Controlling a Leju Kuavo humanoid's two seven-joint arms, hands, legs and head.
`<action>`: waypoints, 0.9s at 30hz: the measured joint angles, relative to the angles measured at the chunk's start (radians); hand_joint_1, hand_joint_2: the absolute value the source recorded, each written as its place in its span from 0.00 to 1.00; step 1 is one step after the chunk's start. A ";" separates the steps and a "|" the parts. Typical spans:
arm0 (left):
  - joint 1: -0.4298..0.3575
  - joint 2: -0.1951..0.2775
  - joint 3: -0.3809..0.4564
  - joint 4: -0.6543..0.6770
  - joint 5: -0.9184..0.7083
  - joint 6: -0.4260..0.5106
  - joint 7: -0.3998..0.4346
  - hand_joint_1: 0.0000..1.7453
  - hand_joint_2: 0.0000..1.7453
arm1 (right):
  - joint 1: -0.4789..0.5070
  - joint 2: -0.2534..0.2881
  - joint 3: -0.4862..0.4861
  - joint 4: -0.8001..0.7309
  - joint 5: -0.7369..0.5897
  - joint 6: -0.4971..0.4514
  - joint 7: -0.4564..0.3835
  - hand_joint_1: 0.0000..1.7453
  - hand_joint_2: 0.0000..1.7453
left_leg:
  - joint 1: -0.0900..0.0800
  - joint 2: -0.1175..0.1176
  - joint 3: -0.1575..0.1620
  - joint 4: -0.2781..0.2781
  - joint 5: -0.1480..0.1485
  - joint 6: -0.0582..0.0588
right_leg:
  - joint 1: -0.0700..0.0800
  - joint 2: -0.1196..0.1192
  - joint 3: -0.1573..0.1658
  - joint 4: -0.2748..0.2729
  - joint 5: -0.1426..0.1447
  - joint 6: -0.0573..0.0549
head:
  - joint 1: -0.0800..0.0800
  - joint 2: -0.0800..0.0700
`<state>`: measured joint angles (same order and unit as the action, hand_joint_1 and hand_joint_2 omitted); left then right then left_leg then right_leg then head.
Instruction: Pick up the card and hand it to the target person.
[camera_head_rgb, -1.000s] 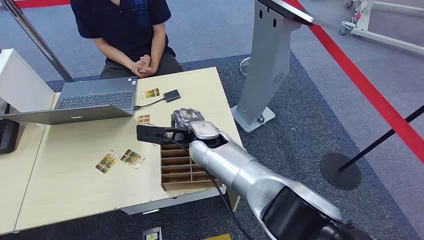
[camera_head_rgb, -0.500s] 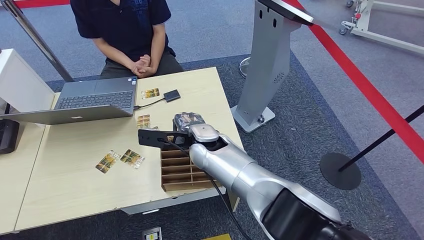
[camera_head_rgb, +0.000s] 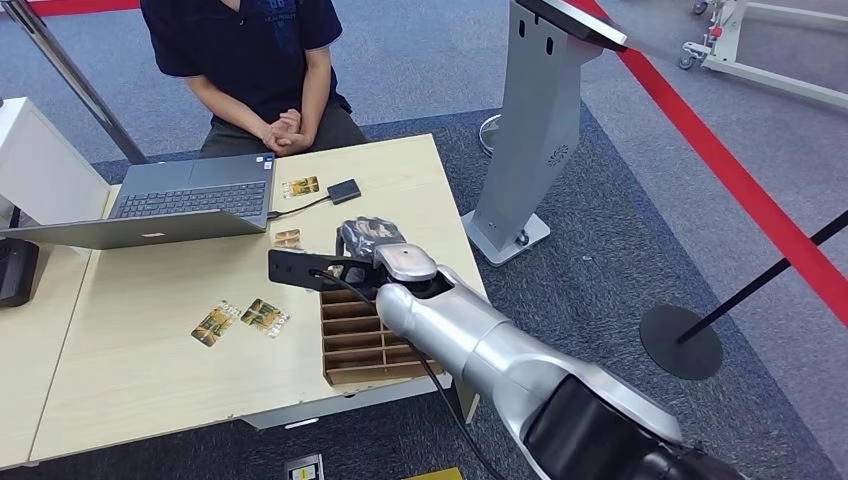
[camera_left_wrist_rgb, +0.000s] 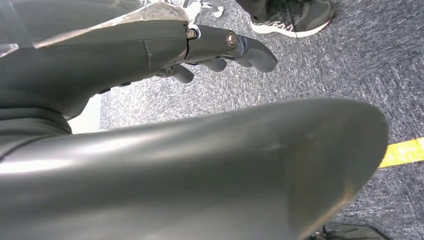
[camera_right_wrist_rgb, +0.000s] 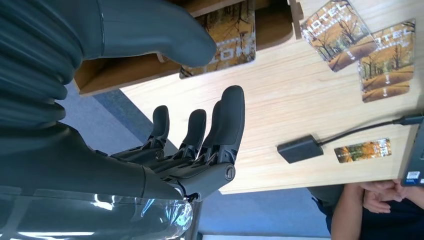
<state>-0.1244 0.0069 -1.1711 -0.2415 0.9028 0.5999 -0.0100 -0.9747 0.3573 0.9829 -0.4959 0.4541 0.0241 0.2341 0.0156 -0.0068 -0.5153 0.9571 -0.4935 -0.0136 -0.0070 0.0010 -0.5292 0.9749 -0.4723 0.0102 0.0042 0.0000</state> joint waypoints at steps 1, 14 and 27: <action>0.000 0.000 0.000 0.000 -0.001 -0.001 0.000 0.00 0.00 | -0.001 0.000 -0.001 -0.002 0.000 -0.001 0.000 0.46 1.00 | 0.000 0.000 0.000 0.000 0.000 0.000 | 0.000 0.000 0.000 0.000 0.000 0.000 | 0.000 0.000; 0.000 0.000 0.000 0.000 -0.009 -0.006 -0.004 0.00 0.00 | 0.020 -0.010 -0.001 0.004 0.030 0.002 0.024 0.34 1.00 | 0.000 0.000 0.000 0.000 0.000 0.000 | 0.000 0.000 0.000 0.000 0.000 0.000 | 0.000 0.000; 0.000 0.000 0.000 0.000 -0.011 -0.007 -0.001 0.00 0.00 | 0.036 -0.010 0.004 0.036 0.035 -0.003 0.033 0.48 1.00 | 0.000 0.000 0.000 0.000 0.000 0.000 | 0.000 0.000 0.000 0.000 0.000 0.000 | 0.000 0.000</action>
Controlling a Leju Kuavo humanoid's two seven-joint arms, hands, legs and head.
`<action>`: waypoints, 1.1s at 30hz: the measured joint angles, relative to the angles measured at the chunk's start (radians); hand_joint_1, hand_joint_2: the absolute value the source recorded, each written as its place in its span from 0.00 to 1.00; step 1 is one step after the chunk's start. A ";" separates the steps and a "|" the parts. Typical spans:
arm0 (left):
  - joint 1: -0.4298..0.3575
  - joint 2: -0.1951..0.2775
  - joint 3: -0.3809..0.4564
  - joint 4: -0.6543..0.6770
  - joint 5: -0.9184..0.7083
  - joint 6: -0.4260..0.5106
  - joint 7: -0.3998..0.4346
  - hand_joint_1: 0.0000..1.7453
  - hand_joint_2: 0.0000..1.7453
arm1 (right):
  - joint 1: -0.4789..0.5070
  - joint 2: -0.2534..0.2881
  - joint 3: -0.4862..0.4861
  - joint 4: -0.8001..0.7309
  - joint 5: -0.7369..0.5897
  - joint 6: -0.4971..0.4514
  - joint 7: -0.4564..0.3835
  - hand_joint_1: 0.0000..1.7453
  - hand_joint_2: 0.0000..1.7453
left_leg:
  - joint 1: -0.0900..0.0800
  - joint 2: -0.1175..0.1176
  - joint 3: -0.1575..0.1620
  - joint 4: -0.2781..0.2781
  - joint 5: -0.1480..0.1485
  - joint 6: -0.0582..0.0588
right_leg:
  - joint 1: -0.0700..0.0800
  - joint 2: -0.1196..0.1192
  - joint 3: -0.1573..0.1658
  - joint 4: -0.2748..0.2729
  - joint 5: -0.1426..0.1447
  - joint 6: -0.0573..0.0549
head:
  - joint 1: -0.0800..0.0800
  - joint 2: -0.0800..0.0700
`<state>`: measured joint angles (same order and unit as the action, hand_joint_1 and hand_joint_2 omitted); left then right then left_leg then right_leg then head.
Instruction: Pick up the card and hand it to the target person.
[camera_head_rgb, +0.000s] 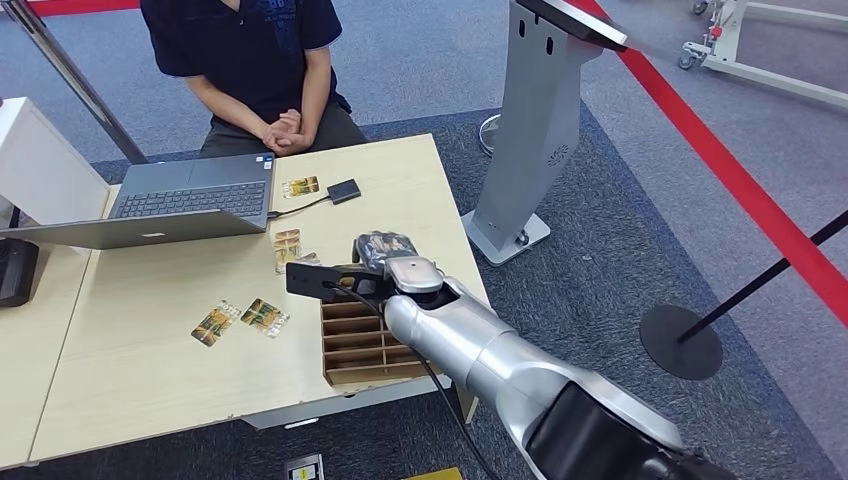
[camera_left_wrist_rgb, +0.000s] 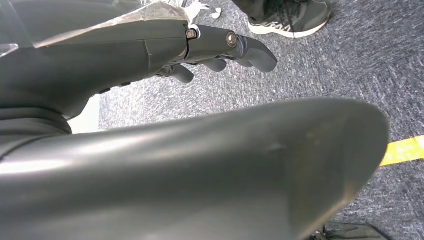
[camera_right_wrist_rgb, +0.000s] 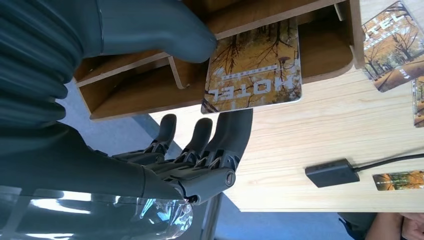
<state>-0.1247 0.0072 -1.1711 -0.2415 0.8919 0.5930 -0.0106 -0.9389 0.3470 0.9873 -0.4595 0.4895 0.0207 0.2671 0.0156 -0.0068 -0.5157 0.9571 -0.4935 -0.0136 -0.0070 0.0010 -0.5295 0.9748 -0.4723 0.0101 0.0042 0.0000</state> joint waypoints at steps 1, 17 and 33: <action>0.000 0.000 0.000 0.000 0.000 0.000 0.001 0.00 0.00 | 0.000 0.000 0.000 0.001 -0.003 -0.003 -0.002 0.49 1.00 | 0.000 0.000 0.000 0.000 0.000 0.000 | 0.000 0.000 0.000 0.000 0.000 0.000 | 0.000 0.000; 0.000 0.000 0.000 0.000 -0.006 -0.003 0.001 0.00 0.00 | -0.001 0.006 0.000 0.000 -0.032 -0.042 -0.023 0.58 1.00 | 0.000 0.000 0.000 0.000 0.000 0.000 | 0.000 0.000 0.000 0.000 0.000 0.000 | 0.000 0.000; 0.000 0.000 0.000 0.000 -0.009 -0.003 0.001 0.00 0.00 | -0.001 0.006 0.000 0.008 -0.037 -0.036 -0.028 0.78 1.00 | 0.000 0.000 0.000 0.000 0.000 0.000 | 0.000 0.000 0.000 0.000 0.000 0.000 | 0.000 0.000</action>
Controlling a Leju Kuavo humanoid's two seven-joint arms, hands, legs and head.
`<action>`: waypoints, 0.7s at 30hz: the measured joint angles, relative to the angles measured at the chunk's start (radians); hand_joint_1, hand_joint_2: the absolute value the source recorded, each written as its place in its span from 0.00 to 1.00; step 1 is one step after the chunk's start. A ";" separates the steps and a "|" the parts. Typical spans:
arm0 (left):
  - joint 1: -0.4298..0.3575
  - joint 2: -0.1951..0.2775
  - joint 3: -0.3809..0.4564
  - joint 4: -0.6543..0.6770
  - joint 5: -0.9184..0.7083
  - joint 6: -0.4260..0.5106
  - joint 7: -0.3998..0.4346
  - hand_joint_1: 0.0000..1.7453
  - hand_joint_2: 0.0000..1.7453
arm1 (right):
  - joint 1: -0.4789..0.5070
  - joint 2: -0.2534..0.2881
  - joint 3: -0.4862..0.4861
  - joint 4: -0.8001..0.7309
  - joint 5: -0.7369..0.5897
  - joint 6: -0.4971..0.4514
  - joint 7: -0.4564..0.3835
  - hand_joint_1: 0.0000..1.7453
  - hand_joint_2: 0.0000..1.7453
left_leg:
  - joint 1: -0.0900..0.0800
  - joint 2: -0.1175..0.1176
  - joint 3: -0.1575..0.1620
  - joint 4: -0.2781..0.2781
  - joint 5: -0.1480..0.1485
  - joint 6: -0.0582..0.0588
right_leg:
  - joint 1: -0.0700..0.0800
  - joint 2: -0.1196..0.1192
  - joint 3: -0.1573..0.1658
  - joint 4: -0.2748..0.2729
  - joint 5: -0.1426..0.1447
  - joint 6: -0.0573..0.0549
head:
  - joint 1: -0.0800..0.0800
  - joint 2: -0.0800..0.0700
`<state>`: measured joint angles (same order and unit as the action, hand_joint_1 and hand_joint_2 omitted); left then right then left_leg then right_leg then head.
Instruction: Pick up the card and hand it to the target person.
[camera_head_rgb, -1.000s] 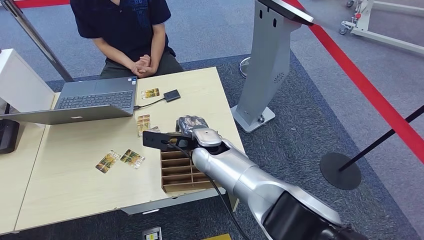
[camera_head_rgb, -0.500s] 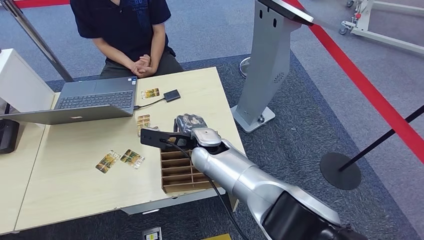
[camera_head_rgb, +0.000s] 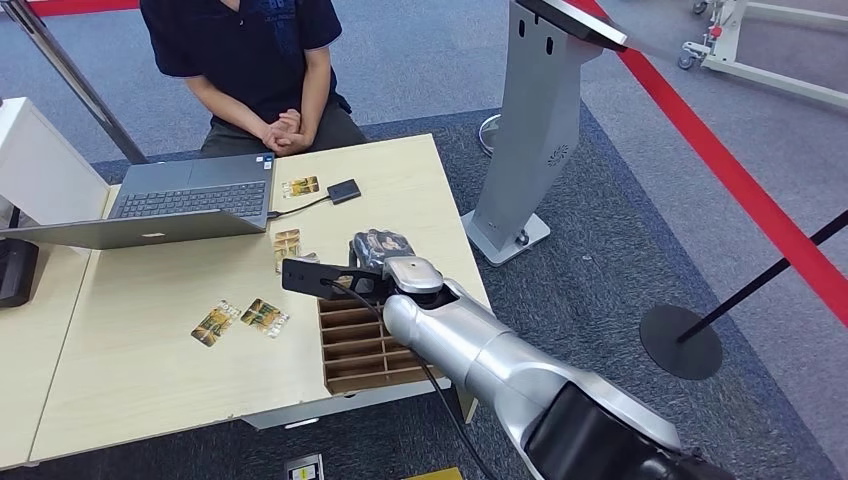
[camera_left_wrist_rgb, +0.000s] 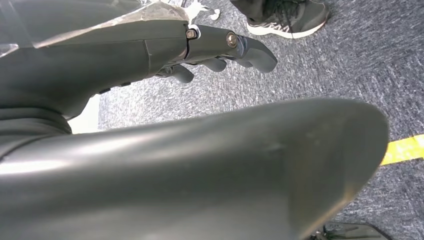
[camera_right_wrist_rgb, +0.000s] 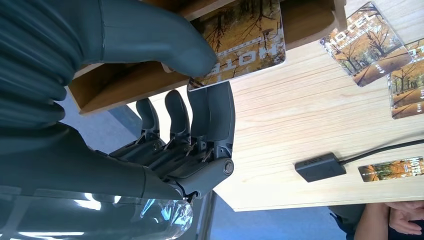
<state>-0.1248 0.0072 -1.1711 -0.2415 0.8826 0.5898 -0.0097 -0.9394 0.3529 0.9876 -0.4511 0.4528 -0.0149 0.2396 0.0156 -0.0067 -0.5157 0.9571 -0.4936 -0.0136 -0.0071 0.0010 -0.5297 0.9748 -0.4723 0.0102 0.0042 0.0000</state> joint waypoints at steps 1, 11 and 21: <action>0.000 0.000 0.000 0.000 0.000 0.000 0.000 0.00 0.00 | 0.000 0.000 0.000 0.000 -0.001 0.000 -0.001 0.78 1.00 | 0.000 0.000 0.000 0.000 0.000 0.000 | 0.000 0.000 0.000 0.000 0.000 0.000 | 0.000 0.000; 0.000 0.000 0.000 0.000 -0.001 -0.004 0.000 0.00 0.00 | 0.000 0.000 0.000 0.001 -0.012 -0.014 -0.016 0.80 1.00 | 0.000 0.000 0.000 0.000 0.000 0.000 | 0.000 0.000 0.000 0.000 0.000 0.000 | 0.000 0.000; 0.000 0.000 0.000 0.000 0.000 -0.004 0.000 0.00 0.00 | 0.000 0.000 0.000 0.001 -0.024 -0.024 -0.024 0.87 1.00 | 0.000 0.000 0.000 0.000 0.000 0.000 | 0.000 0.000 0.000 0.000 0.000 0.000 | 0.000 0.000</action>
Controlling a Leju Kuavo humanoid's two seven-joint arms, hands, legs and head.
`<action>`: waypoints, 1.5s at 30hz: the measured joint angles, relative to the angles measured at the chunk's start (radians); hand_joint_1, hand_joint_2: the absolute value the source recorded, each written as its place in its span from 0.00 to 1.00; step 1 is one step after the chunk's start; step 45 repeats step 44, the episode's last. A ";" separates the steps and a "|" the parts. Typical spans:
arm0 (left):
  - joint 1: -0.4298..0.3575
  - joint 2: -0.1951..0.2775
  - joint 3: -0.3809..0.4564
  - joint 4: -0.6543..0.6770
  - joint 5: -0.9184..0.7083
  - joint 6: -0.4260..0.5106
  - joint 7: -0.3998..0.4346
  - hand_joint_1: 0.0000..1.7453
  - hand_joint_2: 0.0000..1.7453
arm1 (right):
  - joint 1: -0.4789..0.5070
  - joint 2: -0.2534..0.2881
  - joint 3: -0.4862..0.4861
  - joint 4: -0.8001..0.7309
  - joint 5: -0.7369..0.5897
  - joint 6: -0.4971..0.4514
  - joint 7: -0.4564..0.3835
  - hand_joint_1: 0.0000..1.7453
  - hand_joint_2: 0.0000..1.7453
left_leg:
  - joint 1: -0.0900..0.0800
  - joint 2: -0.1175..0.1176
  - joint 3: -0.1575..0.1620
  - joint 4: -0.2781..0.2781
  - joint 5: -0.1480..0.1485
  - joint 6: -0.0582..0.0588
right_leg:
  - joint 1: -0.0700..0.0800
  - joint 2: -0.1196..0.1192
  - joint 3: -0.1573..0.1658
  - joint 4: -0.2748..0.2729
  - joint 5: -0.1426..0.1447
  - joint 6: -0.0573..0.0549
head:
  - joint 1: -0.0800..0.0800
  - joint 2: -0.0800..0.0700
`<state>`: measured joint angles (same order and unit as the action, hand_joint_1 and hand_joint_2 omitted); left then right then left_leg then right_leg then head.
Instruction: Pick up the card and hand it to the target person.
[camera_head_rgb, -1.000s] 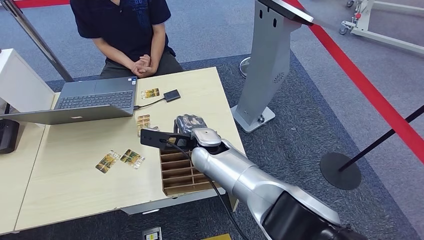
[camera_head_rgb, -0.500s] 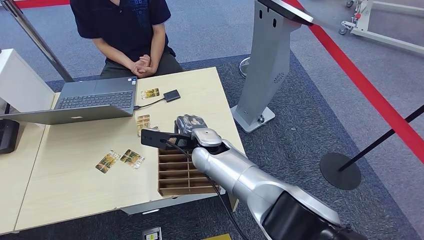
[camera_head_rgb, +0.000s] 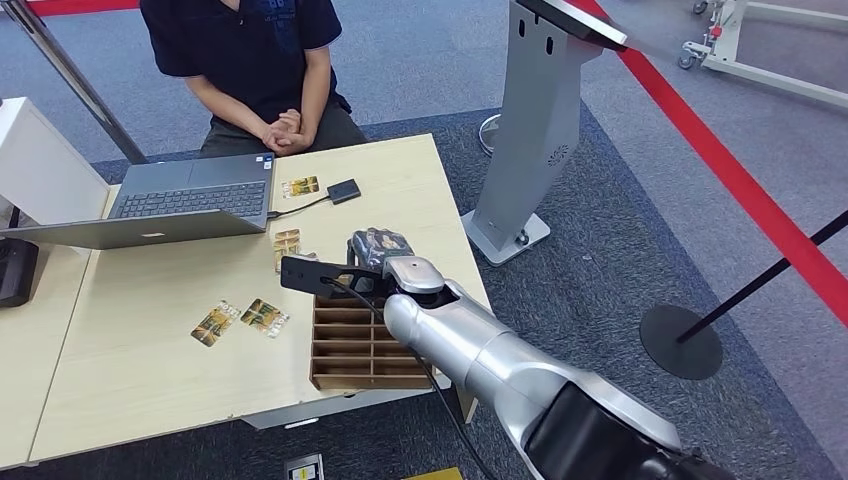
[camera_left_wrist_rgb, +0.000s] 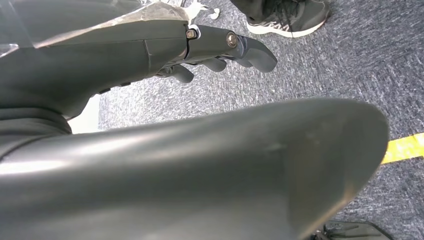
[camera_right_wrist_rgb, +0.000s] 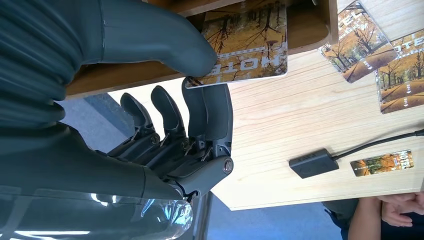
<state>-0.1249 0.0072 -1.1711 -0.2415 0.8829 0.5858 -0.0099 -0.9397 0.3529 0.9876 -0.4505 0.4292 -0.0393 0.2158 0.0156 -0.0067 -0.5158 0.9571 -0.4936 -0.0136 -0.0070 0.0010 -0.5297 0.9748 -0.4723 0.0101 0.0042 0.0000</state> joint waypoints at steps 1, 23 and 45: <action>0.000 0.000 0.000 0.000 0.000 0.000 0.000 0.00 0.00 | 0.000 0.000 0.000 0.000 -0.002 -0.001 0.000 0.87 1.00 | 0.000 0.000 0.000 0.000 0.000 0.000 | 0.000 0.000 0.000 0.000 0.000 0.000 | 0.000 0.000; 0.000 0.000 0.000 0.000 0.000 0.001 -0.004 0.00 0.00 | -0.017 0.003 -0.004 -0.008 -0.036 -0.068 -0.060 1.00 1.00 | 0.000 0.000 0.000 0.000 0.000 0.000 | 0.000 0.000 0.000 0.000 0.000 0.000 | 0.000 0.000; 0.003 0.001 0.002 0.000 0.028 0.007 -0.005 0.00 0.00 | -0.033 -0.088 -0.155 -0.294 -0.132 -0.074 -0.050 0.97 1.00 | 0.000 0.000 0.000 0.000 0.000 0.000 | 0.000 0.000 0.000 0.000 0.000 0.000 | 0.000 0.000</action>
